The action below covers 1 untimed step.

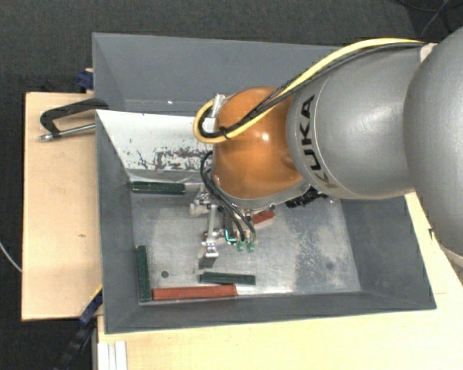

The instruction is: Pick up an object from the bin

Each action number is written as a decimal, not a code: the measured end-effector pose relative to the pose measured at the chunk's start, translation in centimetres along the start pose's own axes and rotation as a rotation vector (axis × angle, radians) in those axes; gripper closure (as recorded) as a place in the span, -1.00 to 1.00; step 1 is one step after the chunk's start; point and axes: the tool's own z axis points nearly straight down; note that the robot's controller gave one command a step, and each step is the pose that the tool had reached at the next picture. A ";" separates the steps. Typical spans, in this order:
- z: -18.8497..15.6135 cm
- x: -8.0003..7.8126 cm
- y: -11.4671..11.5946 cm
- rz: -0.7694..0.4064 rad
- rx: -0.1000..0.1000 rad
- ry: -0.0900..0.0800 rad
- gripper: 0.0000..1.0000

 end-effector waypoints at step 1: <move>-0.5 -0.2 -0.1 0.002 -0.002 -0.008 -1.00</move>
Offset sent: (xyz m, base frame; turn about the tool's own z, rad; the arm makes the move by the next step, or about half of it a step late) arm 0.0017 -0.0638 -0.0869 -0.2693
